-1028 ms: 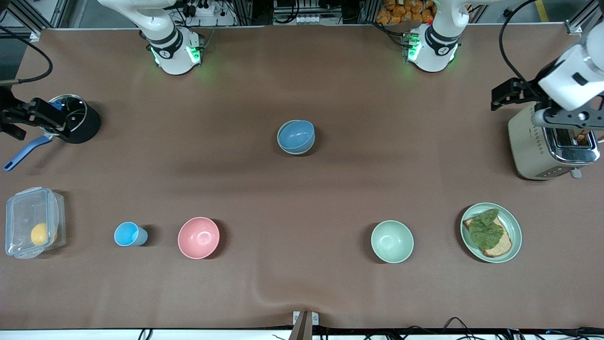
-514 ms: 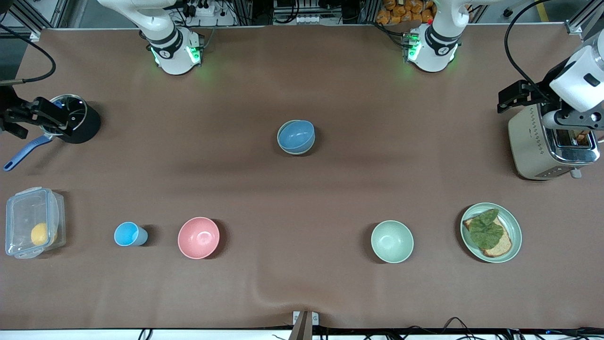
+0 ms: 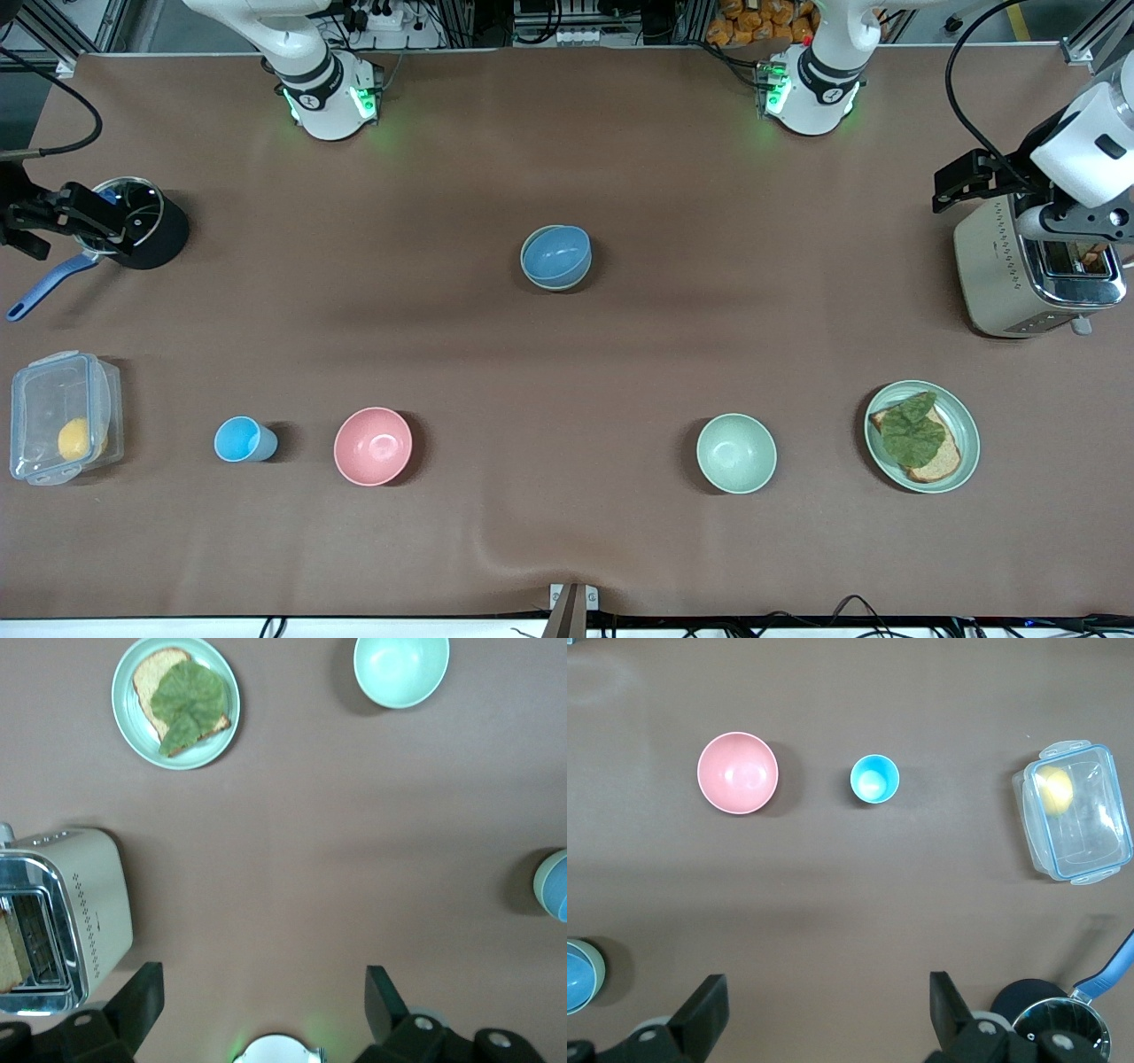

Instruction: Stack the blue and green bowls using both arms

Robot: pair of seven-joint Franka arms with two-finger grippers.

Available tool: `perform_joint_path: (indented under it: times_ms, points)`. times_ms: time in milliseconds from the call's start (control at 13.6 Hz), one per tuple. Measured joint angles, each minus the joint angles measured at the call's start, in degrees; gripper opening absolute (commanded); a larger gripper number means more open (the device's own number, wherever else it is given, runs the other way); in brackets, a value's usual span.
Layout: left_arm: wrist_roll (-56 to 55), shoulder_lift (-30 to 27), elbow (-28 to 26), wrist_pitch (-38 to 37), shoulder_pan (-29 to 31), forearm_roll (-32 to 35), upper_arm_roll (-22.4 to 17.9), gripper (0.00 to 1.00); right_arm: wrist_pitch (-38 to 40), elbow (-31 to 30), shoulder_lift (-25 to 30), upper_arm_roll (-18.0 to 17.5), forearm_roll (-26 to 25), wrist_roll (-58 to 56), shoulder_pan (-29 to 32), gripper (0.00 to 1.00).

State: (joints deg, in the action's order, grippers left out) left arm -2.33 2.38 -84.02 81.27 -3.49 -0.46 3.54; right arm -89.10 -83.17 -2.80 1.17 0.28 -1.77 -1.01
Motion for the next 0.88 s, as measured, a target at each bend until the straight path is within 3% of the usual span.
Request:
perform_joint_path:
  times_ms: [881]
  points:
    - [-1.67, 0.01, -0.06, 1.69, -0.42, 0.00, 0.38, 1.00, 0.54, -0.05, 0.00, 0.10, 0.00, 0.00, 0.01, 1.00]
